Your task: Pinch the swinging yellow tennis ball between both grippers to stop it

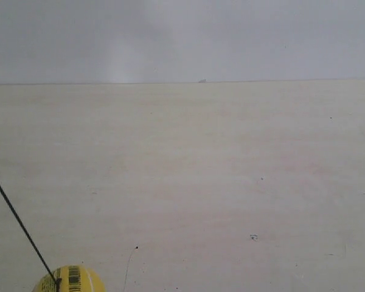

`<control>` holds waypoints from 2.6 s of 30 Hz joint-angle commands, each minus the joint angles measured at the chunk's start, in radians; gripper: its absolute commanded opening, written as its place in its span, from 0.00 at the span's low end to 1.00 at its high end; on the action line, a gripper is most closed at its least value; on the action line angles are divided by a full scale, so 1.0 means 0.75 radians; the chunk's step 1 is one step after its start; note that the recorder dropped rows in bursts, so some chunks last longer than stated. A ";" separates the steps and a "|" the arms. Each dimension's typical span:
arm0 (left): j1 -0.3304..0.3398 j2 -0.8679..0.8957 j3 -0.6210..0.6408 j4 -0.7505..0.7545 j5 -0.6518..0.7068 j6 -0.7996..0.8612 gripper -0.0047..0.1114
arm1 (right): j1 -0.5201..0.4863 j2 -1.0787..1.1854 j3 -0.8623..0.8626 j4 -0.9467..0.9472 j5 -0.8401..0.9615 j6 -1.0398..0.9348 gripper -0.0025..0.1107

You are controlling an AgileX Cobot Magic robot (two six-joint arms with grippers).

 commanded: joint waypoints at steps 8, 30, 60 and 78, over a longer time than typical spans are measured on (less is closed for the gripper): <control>0.025 -0.002 0.021 0.021 0.263 0.026 0.08 | -0.004 -0.010 0.000 0.004 -0.007 0.009 0.02; 0.025 -0.002 0.021 0.015 0.313 0.026 0.08 | -0.004 -0.010 0.000 0.004 -0.031 0.009 0.02; 0.025 -0.002 0.021 0.015 0.313 0.026 0.08 | -0.178 -0.021 0.204 0.951 -0.031 -0.926 0.02; 0.025 -0.002 0.021 0.015 0.313 0.026 0.08 | -1.057 -0.021 0.627 1.691 -0.157 -1.358 0.02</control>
